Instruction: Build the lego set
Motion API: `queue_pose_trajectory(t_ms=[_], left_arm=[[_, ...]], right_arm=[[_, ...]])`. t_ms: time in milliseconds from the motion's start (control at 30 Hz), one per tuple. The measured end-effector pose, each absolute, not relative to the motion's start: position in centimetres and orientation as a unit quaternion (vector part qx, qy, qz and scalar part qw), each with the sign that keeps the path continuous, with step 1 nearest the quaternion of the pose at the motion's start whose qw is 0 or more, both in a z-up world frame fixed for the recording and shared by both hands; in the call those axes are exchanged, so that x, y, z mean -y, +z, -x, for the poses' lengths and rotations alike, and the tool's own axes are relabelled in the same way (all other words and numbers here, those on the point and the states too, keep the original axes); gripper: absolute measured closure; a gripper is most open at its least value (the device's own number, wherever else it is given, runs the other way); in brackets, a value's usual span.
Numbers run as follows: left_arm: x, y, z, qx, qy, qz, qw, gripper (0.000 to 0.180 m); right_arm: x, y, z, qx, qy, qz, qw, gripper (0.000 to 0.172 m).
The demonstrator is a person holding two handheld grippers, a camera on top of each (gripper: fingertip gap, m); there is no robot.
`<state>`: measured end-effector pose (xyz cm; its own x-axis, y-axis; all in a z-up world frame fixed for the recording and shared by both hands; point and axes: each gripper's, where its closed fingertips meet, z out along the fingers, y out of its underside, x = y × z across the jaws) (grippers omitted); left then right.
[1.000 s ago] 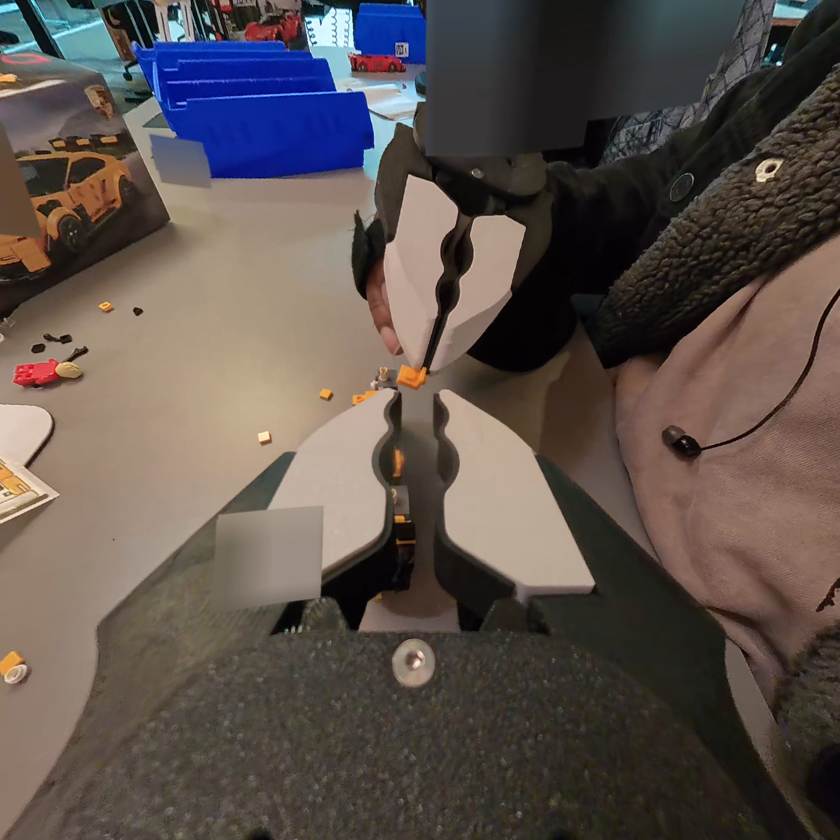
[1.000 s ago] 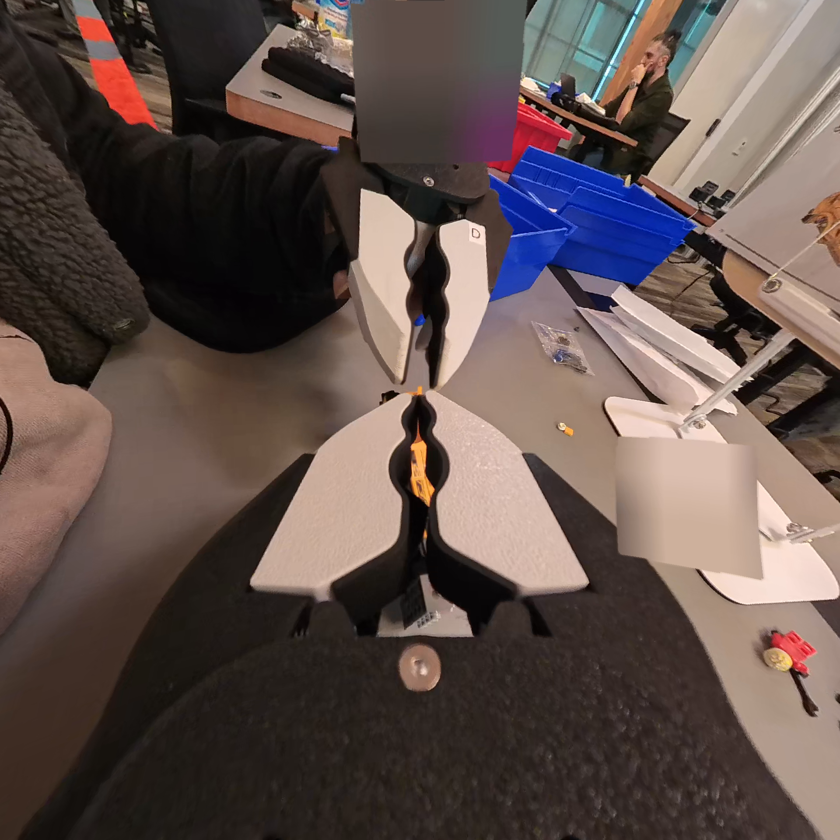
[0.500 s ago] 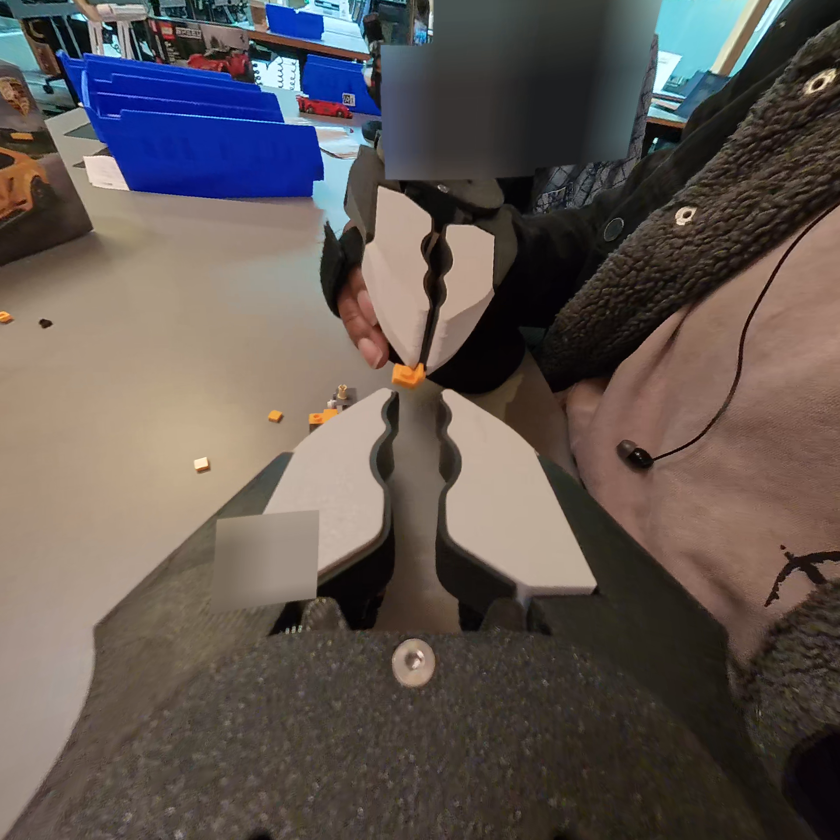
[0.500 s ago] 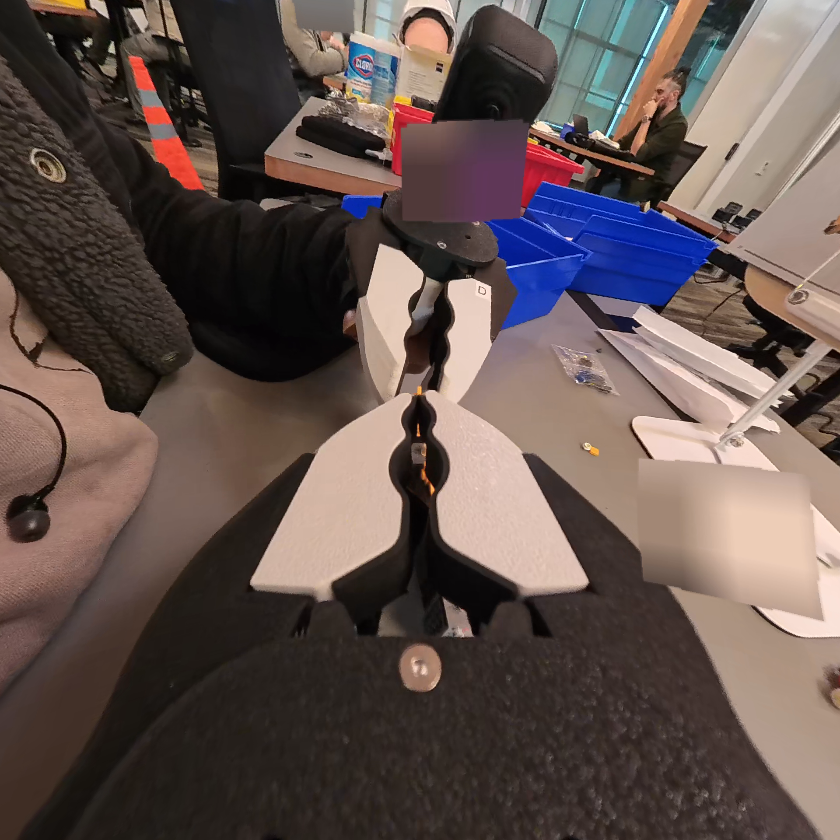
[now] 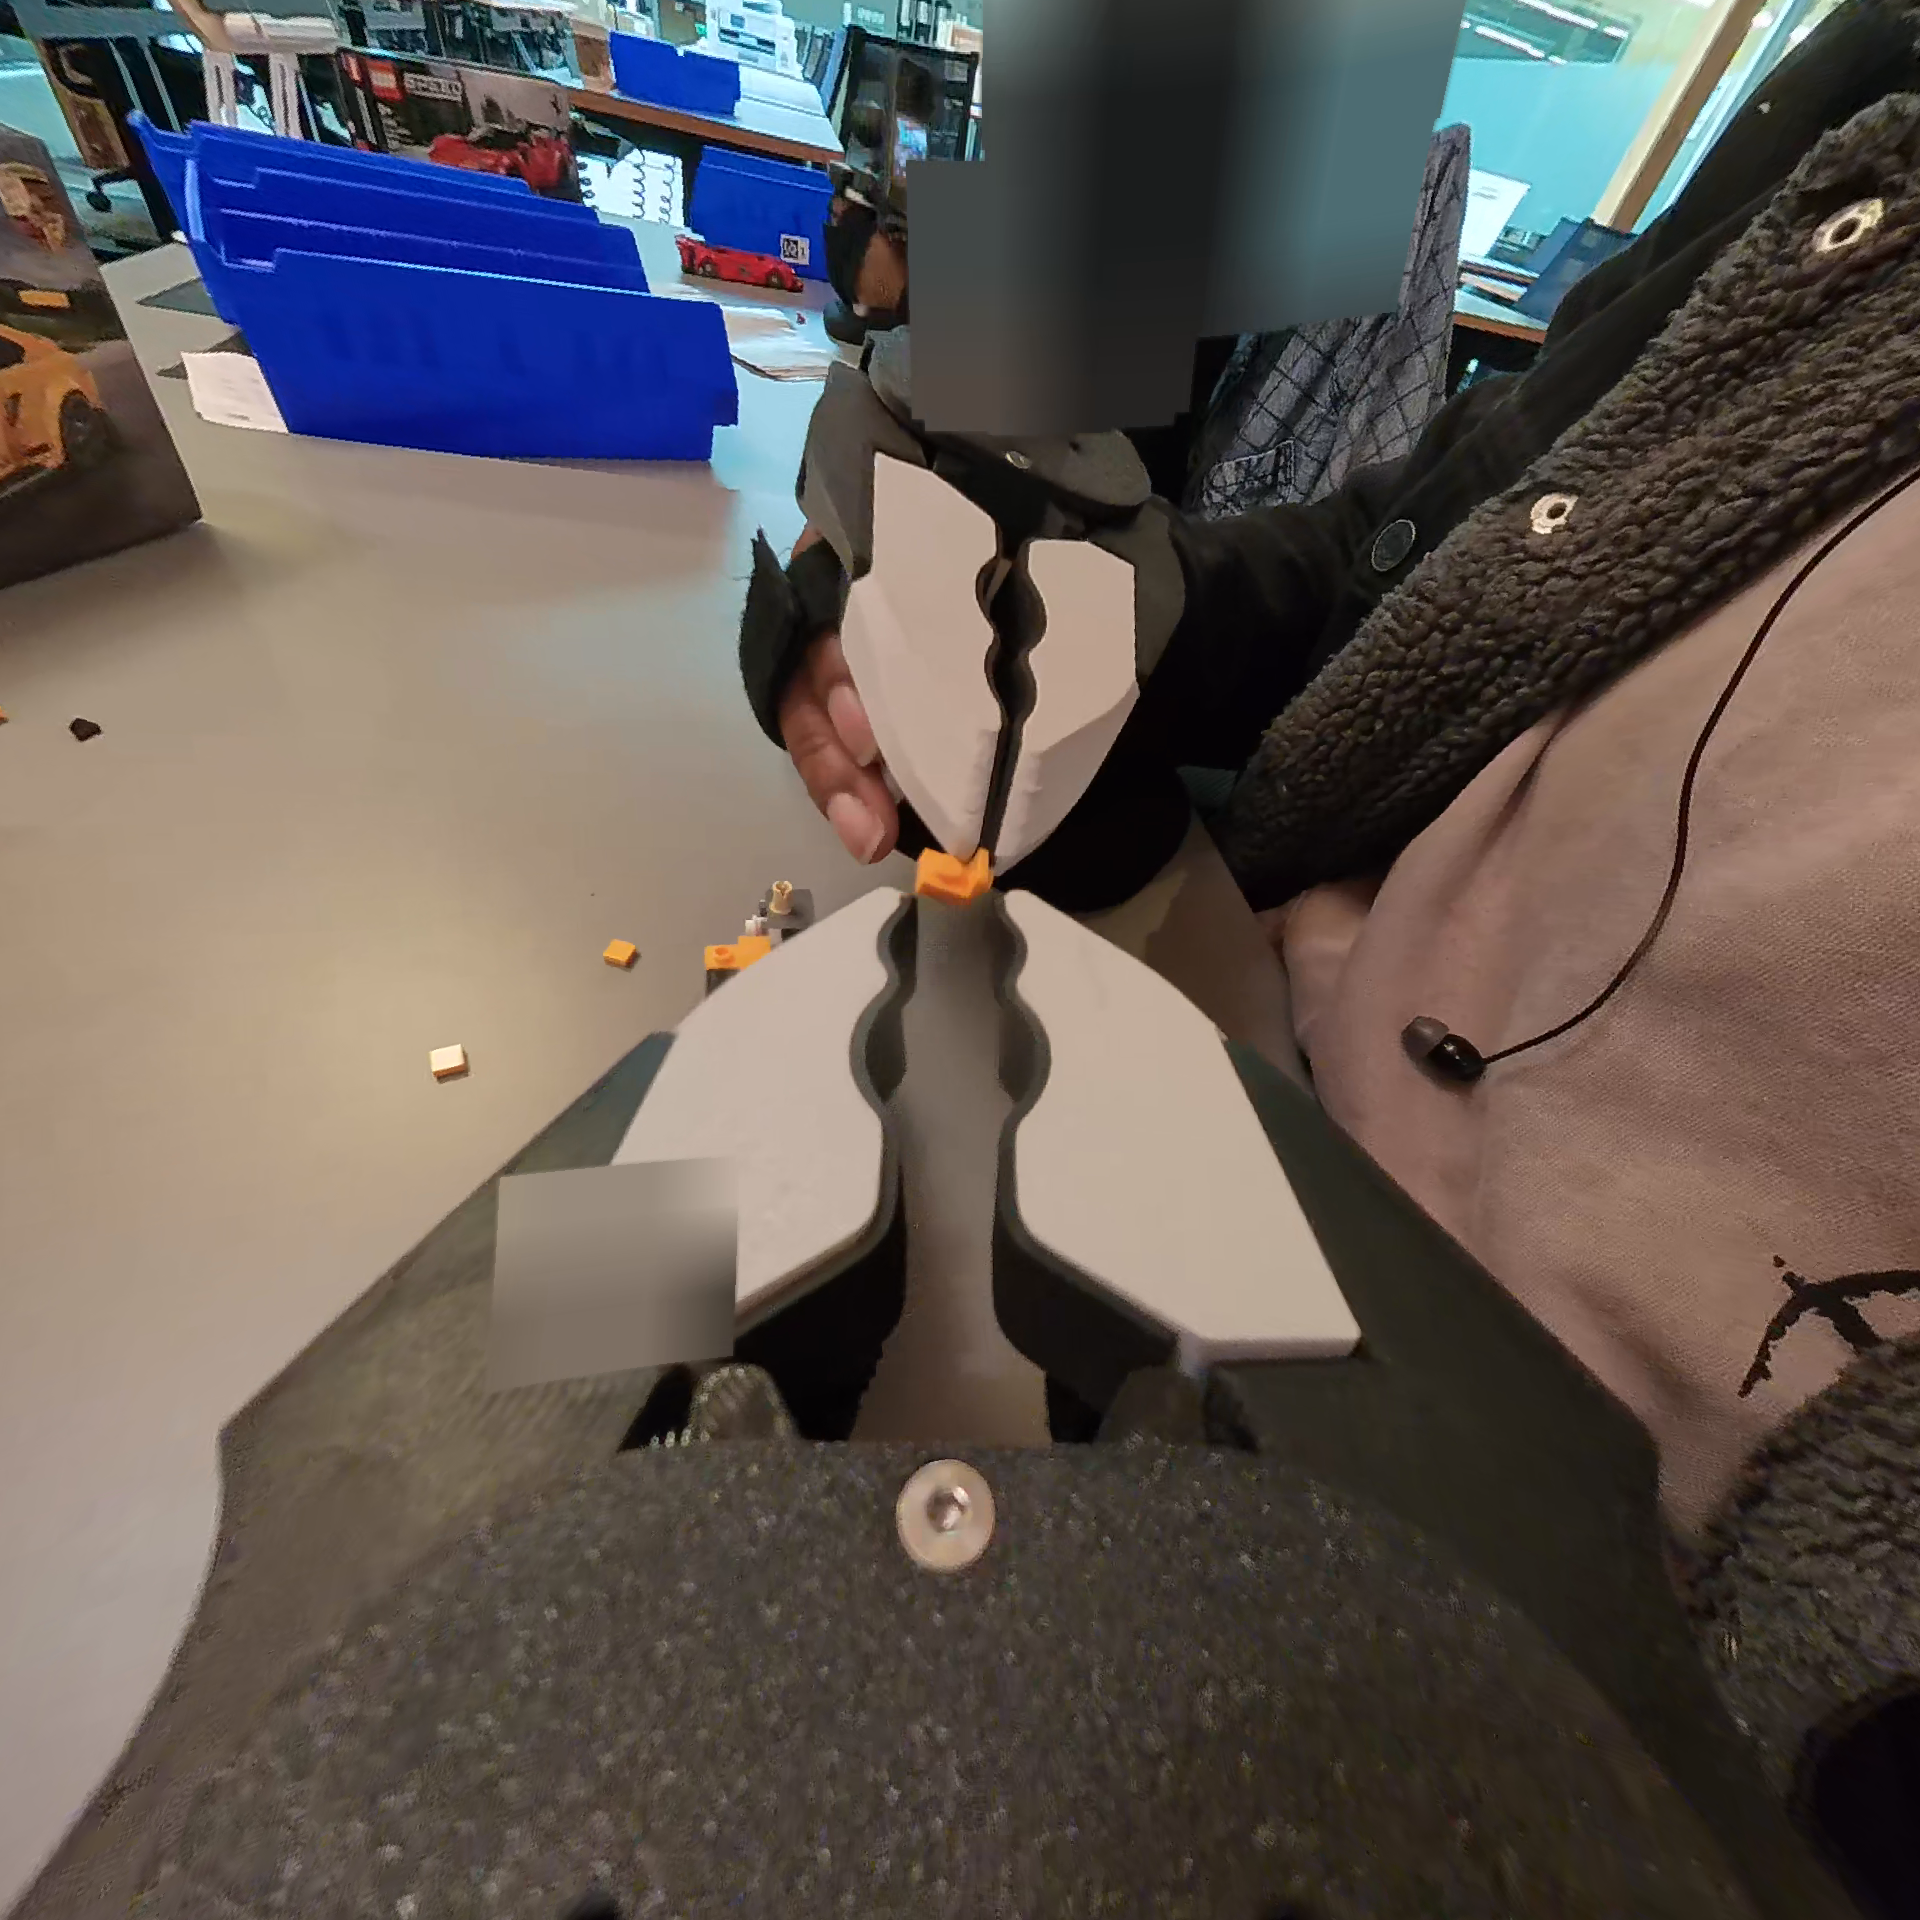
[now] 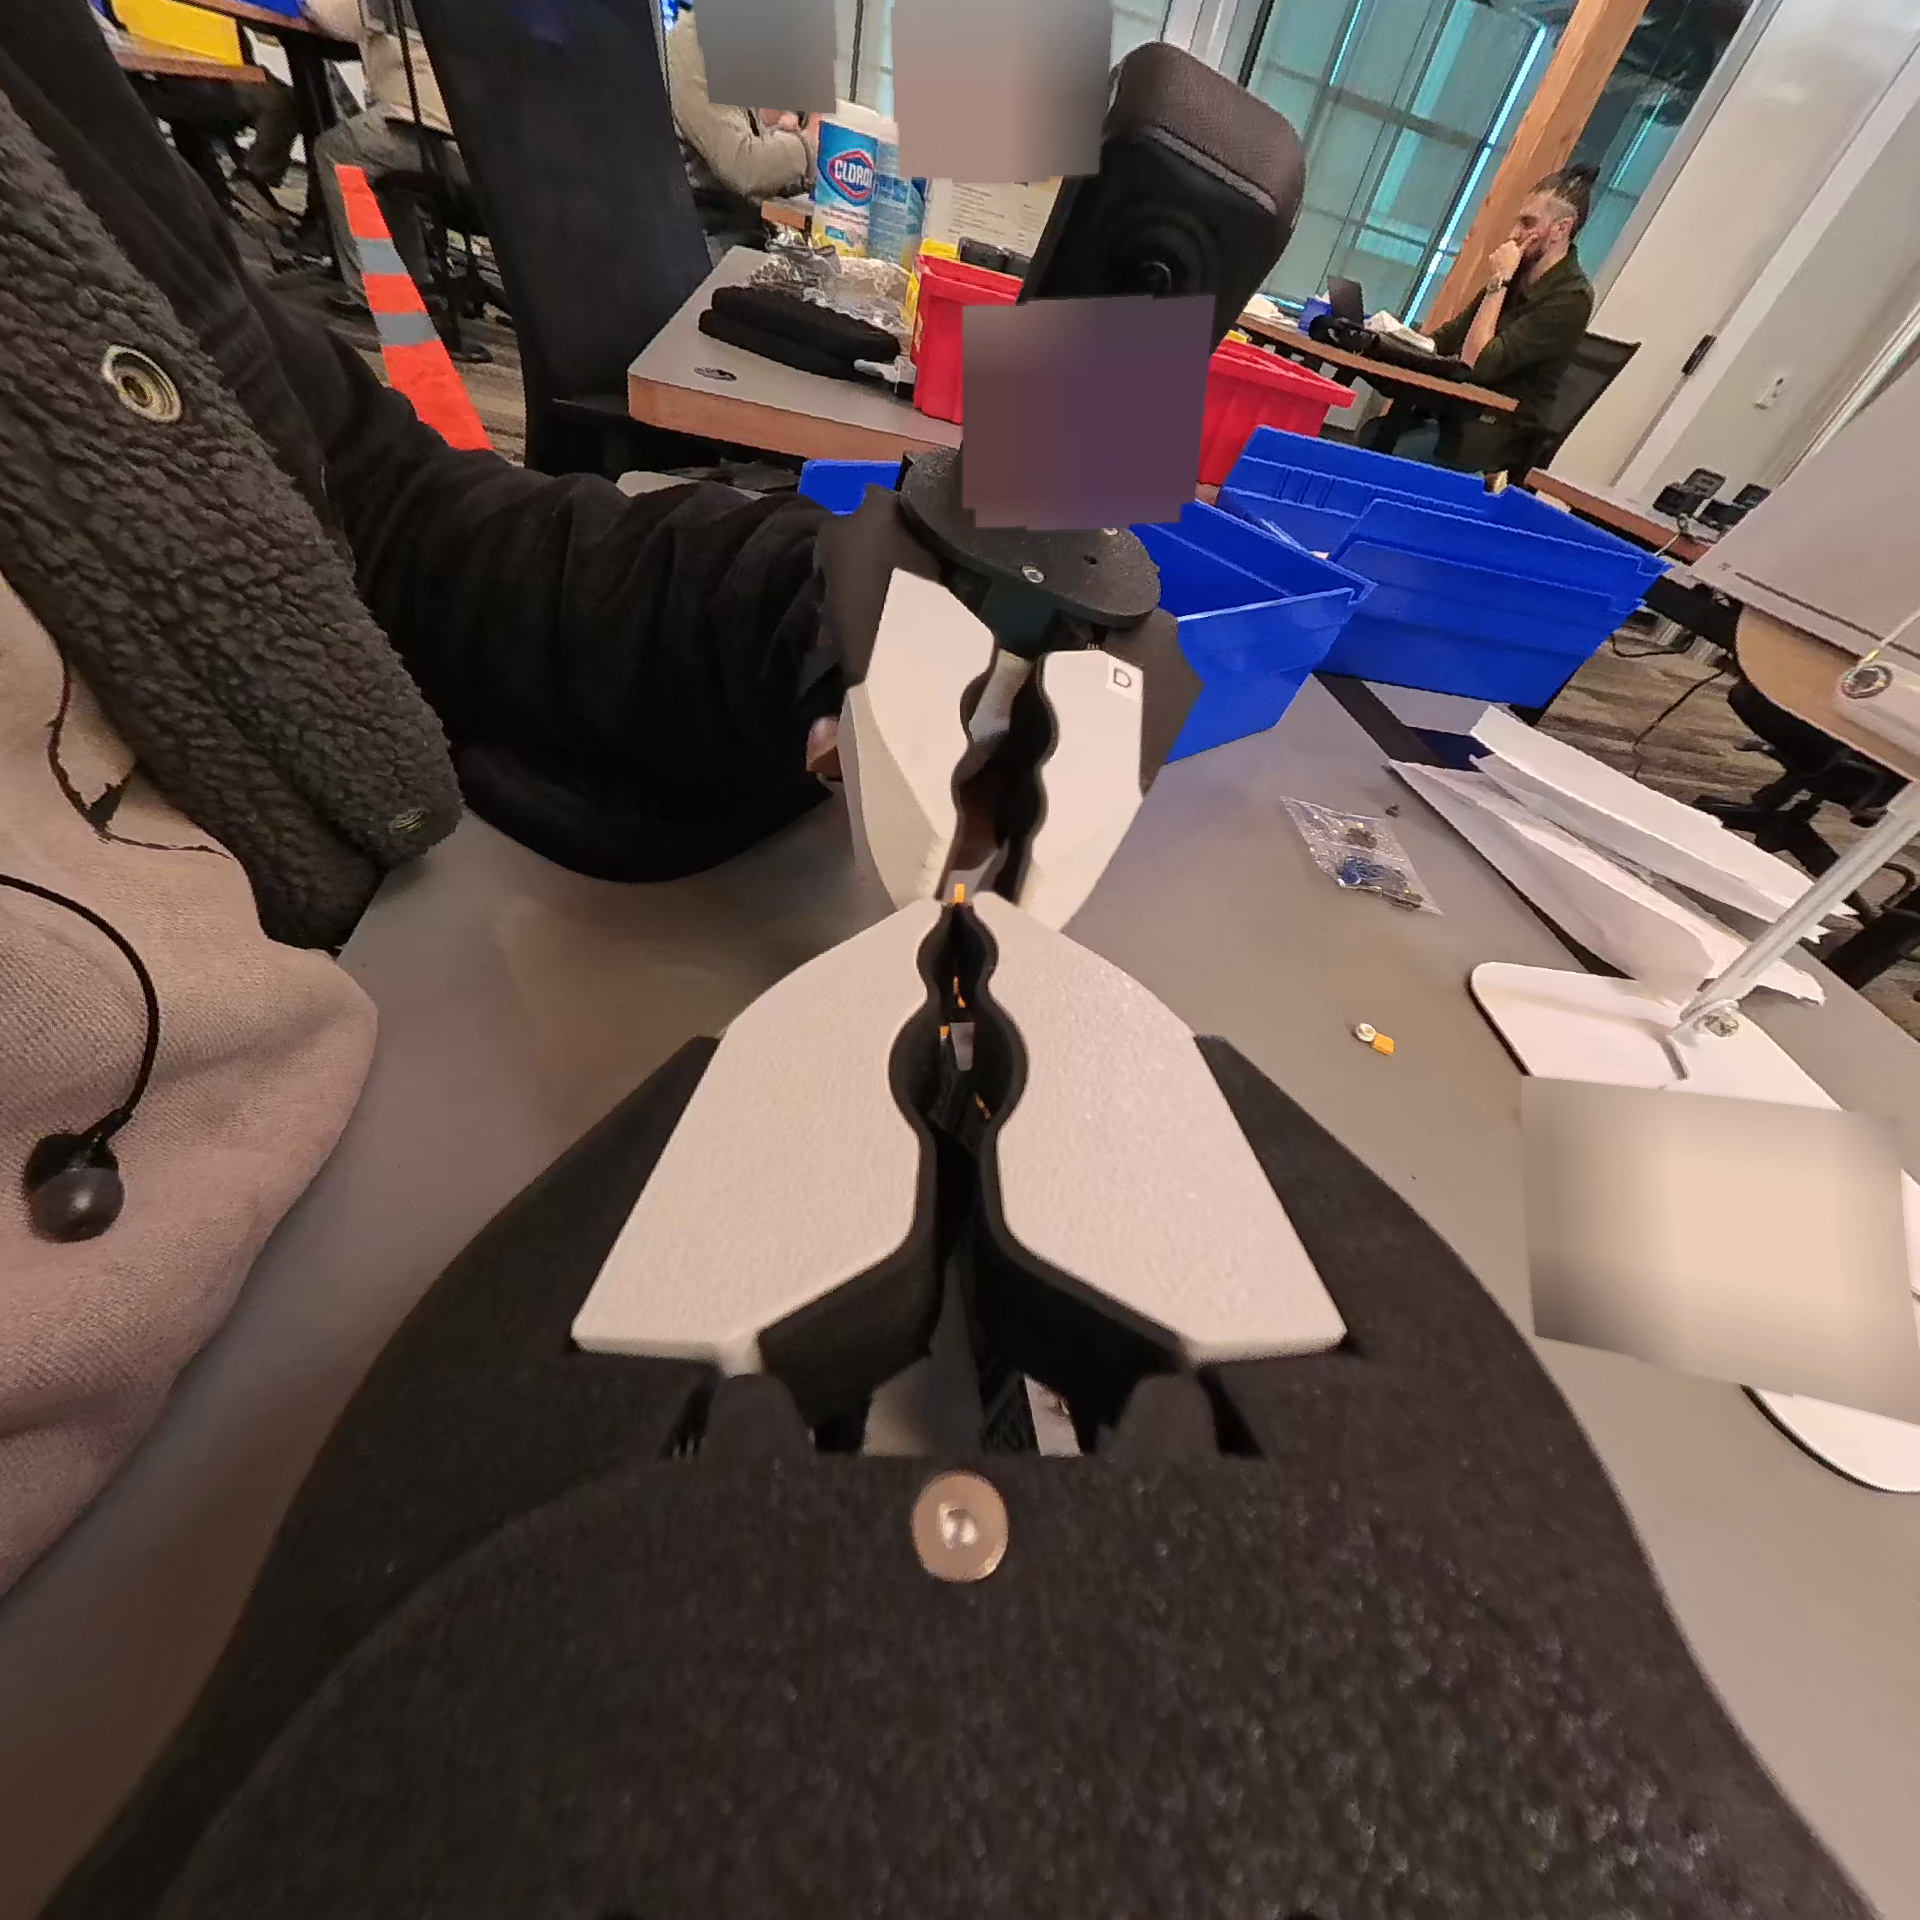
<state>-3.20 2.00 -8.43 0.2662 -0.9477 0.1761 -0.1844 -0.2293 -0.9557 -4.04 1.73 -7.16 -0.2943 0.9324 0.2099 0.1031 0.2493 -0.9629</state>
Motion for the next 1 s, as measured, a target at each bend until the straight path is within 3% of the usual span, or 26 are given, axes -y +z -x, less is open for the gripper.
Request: queue_pose_trajectory(t_ms=[600,1000], left_arm=[[-2.2,-9.1,3.2,-0.43,-0.415,0.674,0.434,0.168],[-3.3,-11.5,3.9,-0.451,-0.314,0.722,0.419,0.169]], right_arm=[[-1.7,-7.8,4.3,0.652,0.464,0.397,0.448,0.172],[-2.8,-10.0,4.5,0.678,0.402,0.426,0.444,0.172]])
